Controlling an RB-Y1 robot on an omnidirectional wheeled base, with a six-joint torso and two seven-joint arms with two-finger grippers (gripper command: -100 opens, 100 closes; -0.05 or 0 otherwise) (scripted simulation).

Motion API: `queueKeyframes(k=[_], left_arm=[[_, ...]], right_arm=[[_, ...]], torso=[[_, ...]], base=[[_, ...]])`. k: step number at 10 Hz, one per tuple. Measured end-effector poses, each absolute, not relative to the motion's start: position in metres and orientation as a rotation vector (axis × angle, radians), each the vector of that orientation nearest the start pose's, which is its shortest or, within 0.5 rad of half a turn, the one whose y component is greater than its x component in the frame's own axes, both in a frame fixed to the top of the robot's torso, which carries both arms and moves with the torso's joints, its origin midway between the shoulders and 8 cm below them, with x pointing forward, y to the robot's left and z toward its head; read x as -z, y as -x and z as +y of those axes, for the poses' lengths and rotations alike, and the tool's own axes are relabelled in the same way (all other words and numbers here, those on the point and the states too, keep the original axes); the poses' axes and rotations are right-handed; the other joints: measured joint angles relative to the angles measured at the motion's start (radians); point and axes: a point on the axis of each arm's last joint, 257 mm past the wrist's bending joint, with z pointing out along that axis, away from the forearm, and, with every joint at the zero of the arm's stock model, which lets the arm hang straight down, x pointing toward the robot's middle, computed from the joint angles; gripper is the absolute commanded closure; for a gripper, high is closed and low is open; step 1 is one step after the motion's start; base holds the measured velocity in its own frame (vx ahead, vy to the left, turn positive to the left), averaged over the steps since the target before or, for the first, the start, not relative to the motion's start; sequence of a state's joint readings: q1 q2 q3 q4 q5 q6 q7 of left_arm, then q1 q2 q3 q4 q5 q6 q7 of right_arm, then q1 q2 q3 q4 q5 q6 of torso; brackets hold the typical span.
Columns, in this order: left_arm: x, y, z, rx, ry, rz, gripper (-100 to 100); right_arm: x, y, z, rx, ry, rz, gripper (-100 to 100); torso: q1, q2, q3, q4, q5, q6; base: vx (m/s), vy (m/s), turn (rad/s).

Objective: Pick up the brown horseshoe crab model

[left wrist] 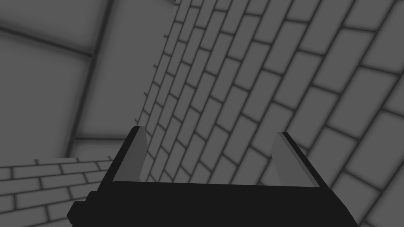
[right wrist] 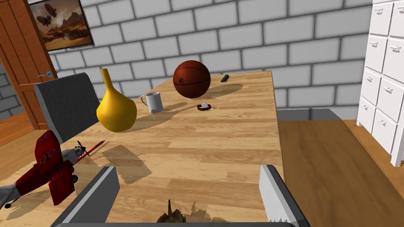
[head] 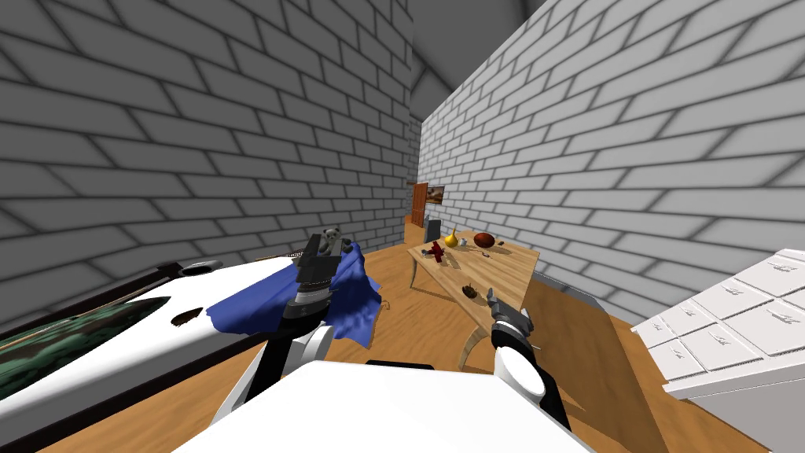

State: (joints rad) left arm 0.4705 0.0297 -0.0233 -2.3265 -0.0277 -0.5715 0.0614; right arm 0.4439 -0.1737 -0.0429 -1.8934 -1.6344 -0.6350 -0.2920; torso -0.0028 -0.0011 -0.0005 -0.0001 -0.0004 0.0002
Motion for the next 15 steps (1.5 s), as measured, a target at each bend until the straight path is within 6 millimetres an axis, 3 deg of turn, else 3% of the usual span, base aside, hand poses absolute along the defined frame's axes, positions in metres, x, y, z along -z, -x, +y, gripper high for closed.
queueKeyframes(k=[15], left_arm=[[-0.066, -0.324, 0.257, 1.41, 0.525, 0.54, 0]], right_arm=[[0.33, -0.331, -0.487, 1.953, 2.111, 1.702, -100]], torso=[[0.0, 0.0, 0.0, 0.0, 0.0, 0.0]], base=[[0.018, -0.036, 0.031]])
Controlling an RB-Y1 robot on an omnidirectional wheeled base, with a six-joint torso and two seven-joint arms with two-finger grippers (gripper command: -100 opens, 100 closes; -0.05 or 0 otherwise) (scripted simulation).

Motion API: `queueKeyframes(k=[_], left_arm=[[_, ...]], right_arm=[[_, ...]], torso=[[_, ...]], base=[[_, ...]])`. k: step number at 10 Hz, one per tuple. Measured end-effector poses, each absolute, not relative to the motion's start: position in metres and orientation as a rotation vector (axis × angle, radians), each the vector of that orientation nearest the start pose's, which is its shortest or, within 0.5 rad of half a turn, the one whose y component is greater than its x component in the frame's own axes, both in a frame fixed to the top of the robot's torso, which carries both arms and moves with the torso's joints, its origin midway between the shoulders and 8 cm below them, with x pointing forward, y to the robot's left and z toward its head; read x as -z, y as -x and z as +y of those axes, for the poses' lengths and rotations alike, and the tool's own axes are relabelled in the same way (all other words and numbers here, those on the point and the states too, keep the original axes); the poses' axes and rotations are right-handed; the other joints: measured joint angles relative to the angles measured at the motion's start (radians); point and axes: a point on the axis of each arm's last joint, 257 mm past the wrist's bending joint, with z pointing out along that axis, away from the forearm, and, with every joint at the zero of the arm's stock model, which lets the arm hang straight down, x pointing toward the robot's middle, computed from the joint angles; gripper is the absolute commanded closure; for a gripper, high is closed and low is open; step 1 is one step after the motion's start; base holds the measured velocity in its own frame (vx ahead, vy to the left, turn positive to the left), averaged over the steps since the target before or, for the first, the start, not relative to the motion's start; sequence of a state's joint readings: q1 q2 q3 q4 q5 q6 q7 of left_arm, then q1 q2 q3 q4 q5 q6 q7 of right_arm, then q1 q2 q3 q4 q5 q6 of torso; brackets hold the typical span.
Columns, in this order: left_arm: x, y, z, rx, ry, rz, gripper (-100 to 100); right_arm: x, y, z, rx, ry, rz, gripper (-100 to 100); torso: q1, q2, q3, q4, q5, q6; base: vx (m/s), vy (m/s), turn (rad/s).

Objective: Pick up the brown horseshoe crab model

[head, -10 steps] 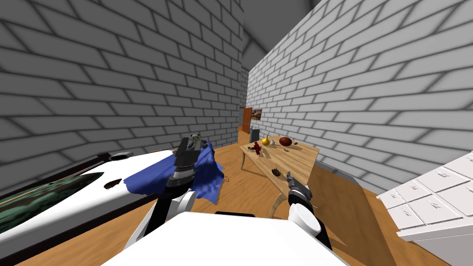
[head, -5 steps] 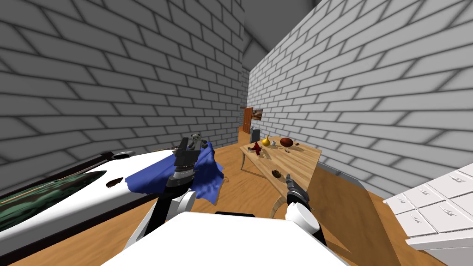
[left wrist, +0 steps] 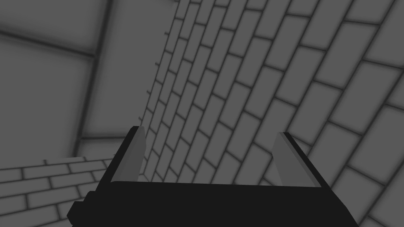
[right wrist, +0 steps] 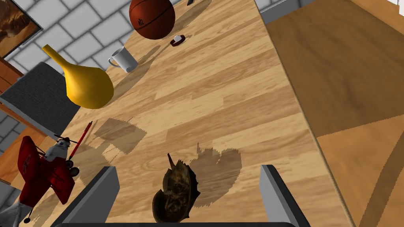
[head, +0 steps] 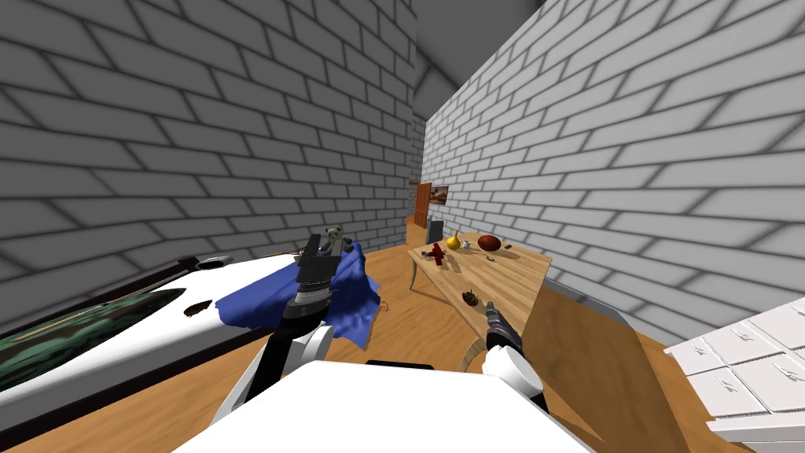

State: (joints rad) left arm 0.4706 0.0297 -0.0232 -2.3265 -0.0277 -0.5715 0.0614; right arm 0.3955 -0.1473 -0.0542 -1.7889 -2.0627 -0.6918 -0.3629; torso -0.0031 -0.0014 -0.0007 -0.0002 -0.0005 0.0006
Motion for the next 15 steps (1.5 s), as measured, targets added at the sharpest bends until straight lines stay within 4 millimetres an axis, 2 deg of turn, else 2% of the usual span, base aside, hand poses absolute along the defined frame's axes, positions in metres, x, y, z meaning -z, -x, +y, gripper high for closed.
queueKeyframes(k=[5, 9, 15], left_arm=[[-0.066, -0.324, 0.257, 1.41, 0.525, 0.54, 0], [-0.066, -0.324, 0.257, 1.41, 0.525, 0.54, 0], [-0.066, -0.324, 0.257, 1.41, 0.525, 0.54, 0]], right_arm=[[0.361, -0.329, -0.479, 1.759, 2.013, 1.865, -100], [0.394, -0.325, -0.468, 1.571, 1.911, 2.005, -100], [0.426, -0.324, -0.447, 1.355, 1.789, 2.136, -100]], torso=[[-0.002, 0.0, 0.0, 0.0, 0.0, 0.0], [-0.003, -0.001, -0.001, 0.0, -0.001, 0.0], [-0.002, -0.001, -0.001, 0.0, -0.001, 0.0]], base=[[0.022, -0.058, 0.038], [0.032, -0.065, 0.025], [0.031, -0.06, 0.036]])
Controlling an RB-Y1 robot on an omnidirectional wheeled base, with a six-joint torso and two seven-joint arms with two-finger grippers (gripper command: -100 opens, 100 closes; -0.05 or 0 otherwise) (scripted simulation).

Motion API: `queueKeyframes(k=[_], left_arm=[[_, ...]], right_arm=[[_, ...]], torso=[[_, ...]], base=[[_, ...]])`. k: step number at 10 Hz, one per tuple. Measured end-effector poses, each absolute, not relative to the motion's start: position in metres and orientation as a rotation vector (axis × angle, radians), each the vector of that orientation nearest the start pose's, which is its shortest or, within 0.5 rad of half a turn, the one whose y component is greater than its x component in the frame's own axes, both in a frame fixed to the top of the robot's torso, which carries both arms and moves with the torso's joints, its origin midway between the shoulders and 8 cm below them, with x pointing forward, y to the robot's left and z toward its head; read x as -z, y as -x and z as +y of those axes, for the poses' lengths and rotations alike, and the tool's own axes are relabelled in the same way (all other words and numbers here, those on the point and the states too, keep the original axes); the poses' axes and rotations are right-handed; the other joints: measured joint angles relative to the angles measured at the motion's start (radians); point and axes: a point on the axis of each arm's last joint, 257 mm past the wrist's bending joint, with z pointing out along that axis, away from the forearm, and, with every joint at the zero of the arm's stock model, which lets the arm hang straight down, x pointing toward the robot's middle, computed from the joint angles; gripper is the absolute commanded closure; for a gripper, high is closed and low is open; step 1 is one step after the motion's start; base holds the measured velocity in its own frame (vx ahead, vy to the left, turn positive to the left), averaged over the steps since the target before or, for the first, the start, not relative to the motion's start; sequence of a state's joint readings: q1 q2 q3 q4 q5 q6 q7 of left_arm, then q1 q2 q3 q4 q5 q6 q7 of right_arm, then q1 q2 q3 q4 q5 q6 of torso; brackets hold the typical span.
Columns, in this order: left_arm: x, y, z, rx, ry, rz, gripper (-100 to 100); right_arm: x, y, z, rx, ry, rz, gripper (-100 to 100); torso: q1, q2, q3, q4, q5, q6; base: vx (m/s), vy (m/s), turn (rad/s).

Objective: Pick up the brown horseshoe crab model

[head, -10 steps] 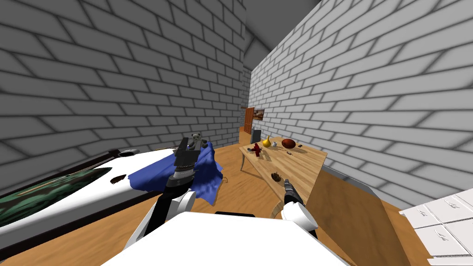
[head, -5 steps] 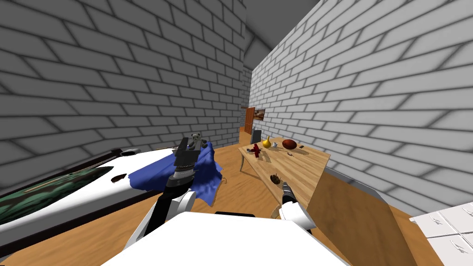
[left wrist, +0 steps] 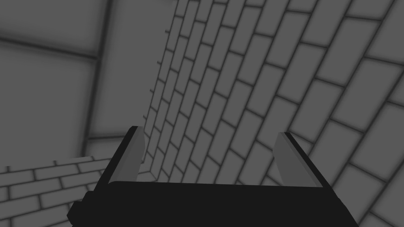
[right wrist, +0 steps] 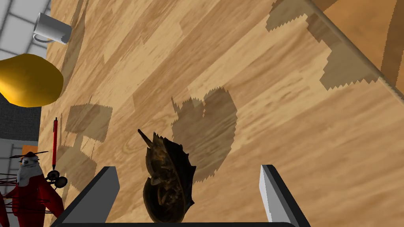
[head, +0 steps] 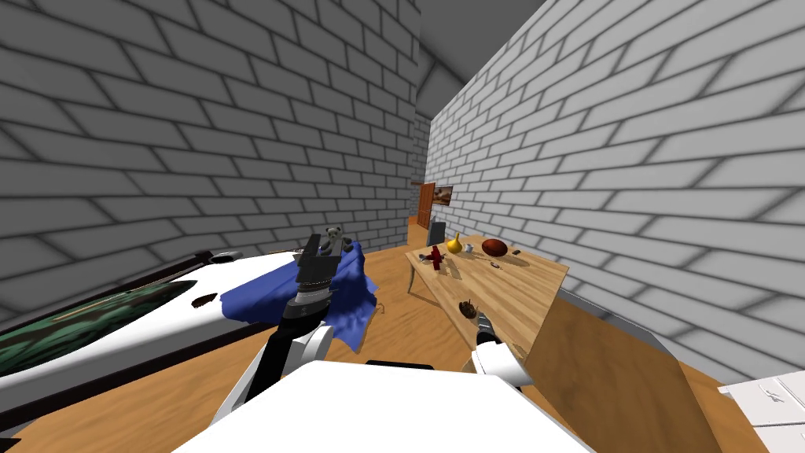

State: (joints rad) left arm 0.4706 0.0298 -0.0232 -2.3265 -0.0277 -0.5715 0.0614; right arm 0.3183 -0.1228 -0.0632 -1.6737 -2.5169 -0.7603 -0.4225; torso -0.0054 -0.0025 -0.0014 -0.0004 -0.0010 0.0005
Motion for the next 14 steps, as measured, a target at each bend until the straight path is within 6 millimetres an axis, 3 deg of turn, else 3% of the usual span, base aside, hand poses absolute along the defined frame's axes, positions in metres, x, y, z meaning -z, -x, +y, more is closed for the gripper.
queueKeyframes(k=[9, 10, 11, 14], left_arm=[[-0.066, -0.324, 0.257, 1.41, 0.525, 0.54, 0], [-0.066, -0.324, 0.257, 1.41, 0.525, 0.54, 0], [-0.066, -0.324, 0.257, 1.41, 0.525, 0.54, 0], [-0.066, -0.324, 0.257, 1.41, 0.525, 0.54, 0]], right_arm=[[0.464, -0.329, -0.407, 1.037, 1.6, 2.271, -100], [0.464, -0.329, -0.406, 1.033, 1.598, 2.272, 0], [0.464, -0.329, -0.406, 1.034, 1.598, 2.272, -100], [0.476, -0.326, -0.4, 1.034, 1.604, 2.267, -100]], torso=[[0.003, -0.002, -0.001, -0.001, 0.001, 0.0], [0.004, 0.0, 0.0, 0.0, 0.001, 0.0], [0.005, 0.001, 0.001, 0.0, 0.001, 0.0], [0.002, -0.001, -0.001, 0.0, 0.0, 0.0]], base=[[0.045, -0.045, 0.035], [0.006, -0.003, -0.001], [0.05, -0.03, -0.033], [0.042, -0.043, -0.01]])
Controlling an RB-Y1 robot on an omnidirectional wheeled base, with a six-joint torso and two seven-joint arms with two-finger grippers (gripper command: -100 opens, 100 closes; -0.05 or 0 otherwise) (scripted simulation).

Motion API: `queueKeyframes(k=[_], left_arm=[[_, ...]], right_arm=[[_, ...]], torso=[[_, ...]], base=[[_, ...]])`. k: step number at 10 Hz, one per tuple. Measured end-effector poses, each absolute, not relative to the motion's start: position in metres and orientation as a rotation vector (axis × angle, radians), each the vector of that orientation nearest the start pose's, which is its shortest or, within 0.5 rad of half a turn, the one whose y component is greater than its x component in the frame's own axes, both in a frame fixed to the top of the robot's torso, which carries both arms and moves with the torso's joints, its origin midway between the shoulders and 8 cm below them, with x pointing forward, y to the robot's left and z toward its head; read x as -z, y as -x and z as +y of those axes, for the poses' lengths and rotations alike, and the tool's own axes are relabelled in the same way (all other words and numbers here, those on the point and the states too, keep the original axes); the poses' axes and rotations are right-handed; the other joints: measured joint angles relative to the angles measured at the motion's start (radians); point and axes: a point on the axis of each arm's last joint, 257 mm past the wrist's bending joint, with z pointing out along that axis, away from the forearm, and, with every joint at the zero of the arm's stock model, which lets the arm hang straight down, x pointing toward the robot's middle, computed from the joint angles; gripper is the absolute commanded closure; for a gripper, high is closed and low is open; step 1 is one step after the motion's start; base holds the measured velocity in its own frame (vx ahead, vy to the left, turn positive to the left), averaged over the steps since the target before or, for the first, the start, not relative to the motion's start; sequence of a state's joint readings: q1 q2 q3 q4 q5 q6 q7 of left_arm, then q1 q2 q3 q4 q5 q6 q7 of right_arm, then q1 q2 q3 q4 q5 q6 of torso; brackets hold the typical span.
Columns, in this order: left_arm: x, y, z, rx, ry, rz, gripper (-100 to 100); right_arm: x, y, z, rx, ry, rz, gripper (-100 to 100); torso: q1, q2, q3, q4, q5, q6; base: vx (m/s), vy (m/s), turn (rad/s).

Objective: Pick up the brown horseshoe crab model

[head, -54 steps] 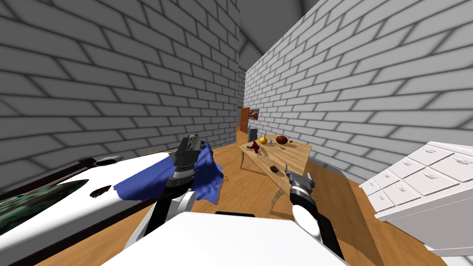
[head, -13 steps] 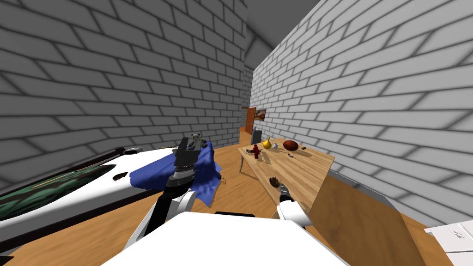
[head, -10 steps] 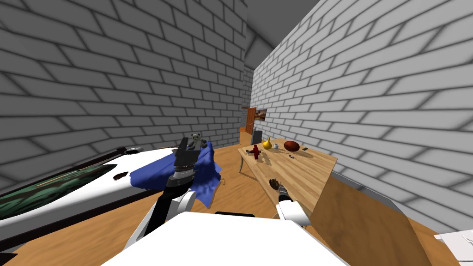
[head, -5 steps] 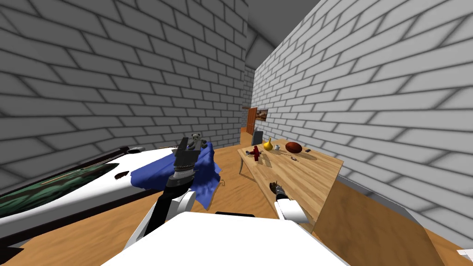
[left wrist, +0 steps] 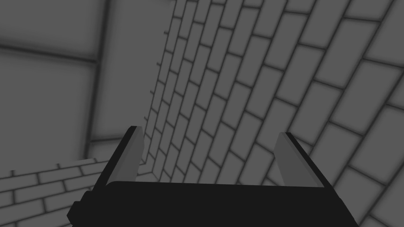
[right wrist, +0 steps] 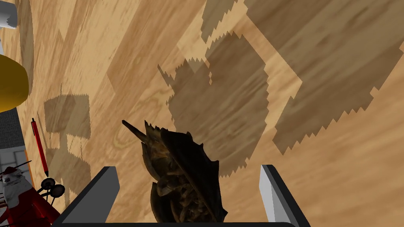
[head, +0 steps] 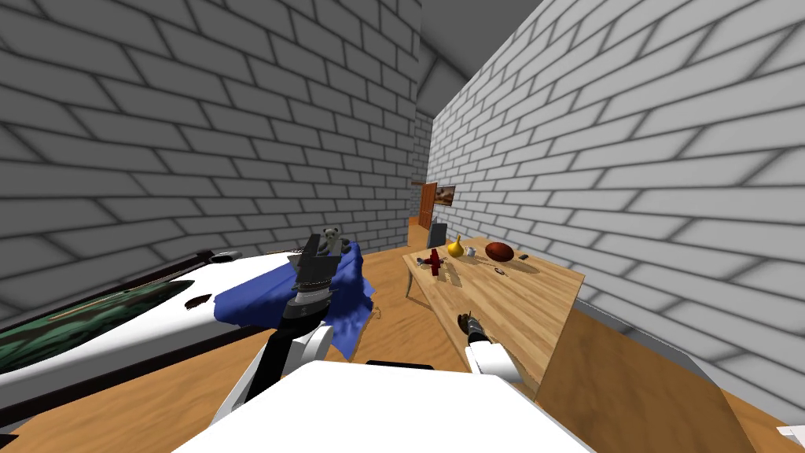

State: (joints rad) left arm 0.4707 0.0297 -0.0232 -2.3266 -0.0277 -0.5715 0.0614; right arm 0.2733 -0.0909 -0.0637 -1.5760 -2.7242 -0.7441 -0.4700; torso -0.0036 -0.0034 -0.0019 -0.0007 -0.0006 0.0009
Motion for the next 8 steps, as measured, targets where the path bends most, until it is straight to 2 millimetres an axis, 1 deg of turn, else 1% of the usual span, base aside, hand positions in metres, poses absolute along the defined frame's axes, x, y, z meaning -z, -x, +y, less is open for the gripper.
queueKeyframes(k=[1, 5, 6, 7, 8], left_arm=[[-0.0656, -0.3238, 0.2566, 1.41, 0.525, 0.54, 0], [-0.0657, -0.3238, 0.2566, 1.41, 0.525, 0.539, 0], [-0.0657, -0.3238, 0.2566, 1.41, 0.525, 0.539, 0], [-0.0657, -0.3238, 0.2566, 1.41, 0.525, 0.539, 0], [-0.0657, -0.3239, 0.2566, 1.411, 0.525, 0.539, 0]], right_arm=[[0.4762, -0.3265, -0.3998, 1.034, 1.602, 2.265, 100], [0.4759, -0.3269, -0.3997, 1.037, 1.609, 2.261, 100], [0.4759, -0.3269, -0.3997, 1.037, 1.609, 2.26, 0], [0.4759, -0.3269, -0.3997, 1.037, 1.609, 2.26, 100], [0.472, -0.3275, -0.4016, 1.038, 1.603, 2.262, 100]], torso=[[0.002, 0.001, 0.001, 0.0, 0.0, 0.0], [0.003, 0.004, 0.002, 0.001, 0.0, 0.001], [0.003, 0.004, 0.002, 0.001, 0.0, 0.001], [0.003, 0.004, 0.002, 0.001, 0.0, 0.002], [0.006, 0.006, 0.004, 0.002, 0.0, 0.002]], base=[[0.0, 0.0, 0.0], [0.0, 0.0, 0.0], [0.0, 0.0, 0.0], [-0.042, 0.046, 0.023], [-0.062, 0.067, 0.015]])
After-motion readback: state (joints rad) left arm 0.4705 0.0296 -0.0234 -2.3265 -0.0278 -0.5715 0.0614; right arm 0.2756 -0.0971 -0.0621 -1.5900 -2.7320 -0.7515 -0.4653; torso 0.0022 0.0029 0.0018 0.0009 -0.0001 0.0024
